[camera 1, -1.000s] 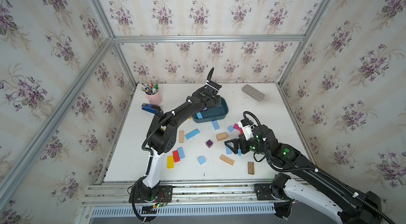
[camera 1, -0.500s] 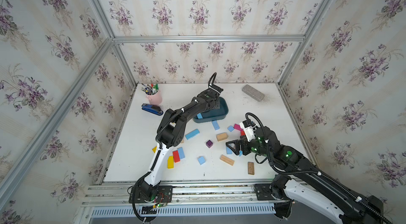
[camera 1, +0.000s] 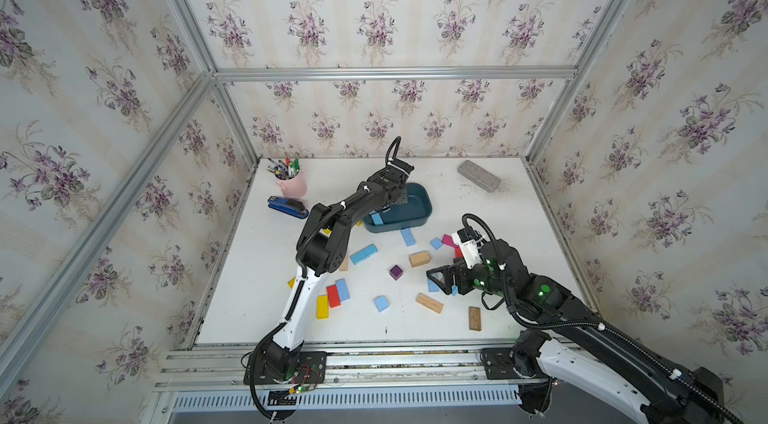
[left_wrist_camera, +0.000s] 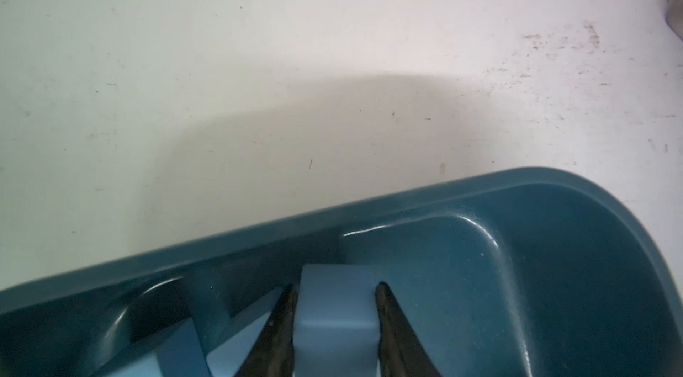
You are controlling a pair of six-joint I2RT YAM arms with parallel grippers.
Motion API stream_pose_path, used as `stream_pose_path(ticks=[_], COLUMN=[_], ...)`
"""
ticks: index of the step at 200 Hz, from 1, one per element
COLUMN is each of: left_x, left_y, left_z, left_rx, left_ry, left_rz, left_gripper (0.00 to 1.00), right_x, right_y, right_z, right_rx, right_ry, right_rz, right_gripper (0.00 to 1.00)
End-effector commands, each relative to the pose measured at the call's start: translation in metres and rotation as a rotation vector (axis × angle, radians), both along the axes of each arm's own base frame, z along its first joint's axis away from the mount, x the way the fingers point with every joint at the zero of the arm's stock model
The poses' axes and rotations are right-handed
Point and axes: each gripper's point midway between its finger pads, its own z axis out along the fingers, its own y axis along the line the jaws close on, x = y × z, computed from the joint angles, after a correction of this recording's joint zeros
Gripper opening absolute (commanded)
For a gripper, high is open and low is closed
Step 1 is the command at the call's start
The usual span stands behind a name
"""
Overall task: Pick out the blue building blocks
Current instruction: Place the building block in the storage box, then pick up the building block from the center of the board.
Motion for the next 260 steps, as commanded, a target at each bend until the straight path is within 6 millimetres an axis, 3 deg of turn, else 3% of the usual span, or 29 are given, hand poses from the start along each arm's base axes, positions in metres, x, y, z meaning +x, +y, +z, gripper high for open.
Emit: stream_pose_path(ticks=[1,23,45,65,92,114,137,177,206,229,238,260], left_x=[0.001,0.001,0.0,0.0,0.0,-0.004,-0.016,-0.069,-0.119,-0.158,-0.174,-0.207], left_y=[0.007,0.011,0.014,0.014,0.01,0.005,0.003,0.022,0.047,0.072,0.082,0.101], left_z=[0.005,0.005,0.005,0.013,0.025,0.049,0.092,0.163,0.186,0.187,0.197,0.189], left_rx=[0.015,0.022,0.017,0.006,-0.023,-0.068,-0.125,-0.165,-0.192,-0.186,-0.197,-0.192], left_ry=[-0.011,-0.008,-0.002,-0.009,-0.019,-0.037,-0.077,-0.16,-0.209,-0.224,-0.255,-0.266], left_rz=[0.019,0.02,0.021,0.016,-0.001,-0.023,-0.062,-0.123,-0.142,-0.146,-0.152,-0.168], left_gripper=[0.2,0.32,0.37,0.46,0.51,0.54,0.59,0.64,0.69,0.78,0.82,0.95], right_x=[0.001,0.0,0.0,0.0,0.0,-0.001,-0.002,-0.001,0.001,0.005,0.007,0.012], right_y=[0.002,0.002,0.001,0.0,0.0,-0.001,-0.002,-0.004,-0.006,-0.008,-0.008,-0.01], right_z=[0.003,0.003,0.004,0.004,0.004,0.005,0.007,0.01,0.005,-0.004,-0.007,-0.016], right_rx=[0.013,0.013,0.014,0.014,0.014,0.018,0.023,0.028,0.005,-0.032,-0.046,-0.08], right_ry=[-0.009,-0.006,-0.009,-0.007,-0.003,0.001,0.001,-0.002,0.008,0.029,0.036,0.053], right_rz=[0.005,0.004,0.0,-0.004,-0.005,-0.011,-0.015,-0.033,-0.047,-0.066,-0.073,-0.099], right_gripper=[1.0,1.0,1.0,1.0,1.0,1.0,1.0,1.0,1.0,1.0,1.0,1.0])
